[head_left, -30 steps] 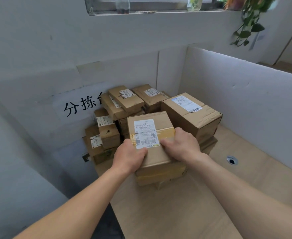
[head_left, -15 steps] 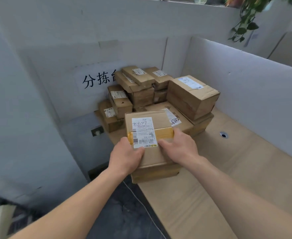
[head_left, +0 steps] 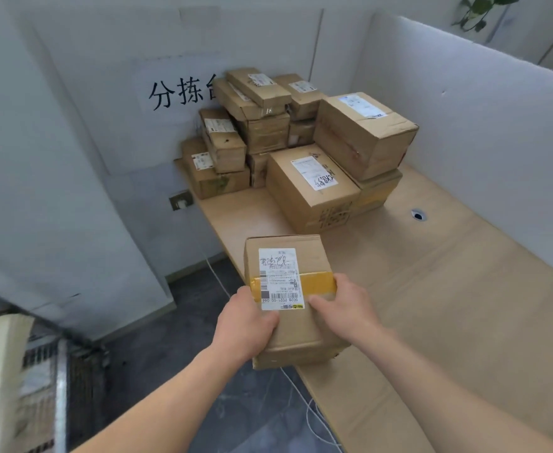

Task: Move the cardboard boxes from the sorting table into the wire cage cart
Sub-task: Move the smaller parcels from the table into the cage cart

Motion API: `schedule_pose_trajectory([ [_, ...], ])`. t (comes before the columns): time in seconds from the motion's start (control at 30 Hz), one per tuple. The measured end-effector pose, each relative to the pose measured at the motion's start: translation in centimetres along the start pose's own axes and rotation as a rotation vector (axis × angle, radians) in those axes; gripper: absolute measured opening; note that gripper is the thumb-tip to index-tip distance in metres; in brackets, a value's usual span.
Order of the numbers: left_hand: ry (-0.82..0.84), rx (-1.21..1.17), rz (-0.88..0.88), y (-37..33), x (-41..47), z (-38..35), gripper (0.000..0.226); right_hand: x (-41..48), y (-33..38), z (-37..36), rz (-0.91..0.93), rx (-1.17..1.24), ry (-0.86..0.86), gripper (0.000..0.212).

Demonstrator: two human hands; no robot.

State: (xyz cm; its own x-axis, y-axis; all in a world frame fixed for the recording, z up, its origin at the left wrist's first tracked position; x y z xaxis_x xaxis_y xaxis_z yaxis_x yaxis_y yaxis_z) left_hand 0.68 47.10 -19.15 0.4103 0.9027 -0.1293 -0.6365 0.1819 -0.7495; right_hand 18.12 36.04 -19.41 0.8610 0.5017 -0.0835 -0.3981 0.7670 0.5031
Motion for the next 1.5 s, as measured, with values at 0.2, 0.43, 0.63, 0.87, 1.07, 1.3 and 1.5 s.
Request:
schedule_pose_trajectory([
  [0.2, -0.055, 0.015, 0.085, 0.1, -0.2, -1.7, 0.028, 1.6, -1.9, -0.6, 0.035, 0.045, 0.091, 0.035],
  [0.43, -0.13, 0.083, 0.212, 0.9, -0.4, -1.3, 0.038, 2.7, 0.0, -1.7, 0.097, 0.063, 0.175, 0.049],
  [0.63, -0.297, 0.076, 0.281, 4.1, -1.6, 4.3, 0.038, 0.9, 6.2, -4.3, 0.283, 0.084, 0.259, 0.037],
  [0.87, -0.483, 0.055, 0.438, 11.4, -5.7, 13.1, 0.039, -6.1, 16.0, -9.0, 0.529, 0.012, 0.397, 0.049],
  [1.07, -0.634, 0.013, 0.567, 18.8, -10.5, 21.7, 0.034, -15.1, 25.2, -13.6, 0.709, 0.004, 0.509, 0.047],
  [1.3, -0.803, -0.036, 0.746, 28.5, -19.0, 30.9, 0.043, -28.9, 34.0, -19.9, 0.91, -0.024, 0.602, 0.04],
  [1.5, -0.927, -0.087, 0.876, 36.4, -27.6, 35.6, 0.032, -40.8, 37.8, -25.6, 1.087, -0.077, 0.705, 0.044],
])
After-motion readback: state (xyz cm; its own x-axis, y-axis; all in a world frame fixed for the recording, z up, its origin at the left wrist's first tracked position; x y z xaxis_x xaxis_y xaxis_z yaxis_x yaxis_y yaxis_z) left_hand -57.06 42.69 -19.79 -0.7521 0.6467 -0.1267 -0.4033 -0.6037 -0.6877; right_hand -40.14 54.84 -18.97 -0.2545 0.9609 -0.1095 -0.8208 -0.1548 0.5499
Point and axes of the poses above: each hand's wrist, its own x-axis towards the middle knuckle, its own z-axis out of the back of the hand, y = z × x, the point moved 3 cm from there along x, towards the middle knuckle, and after that the axes turned 15 degrees about -y, right-handed, at the moved point
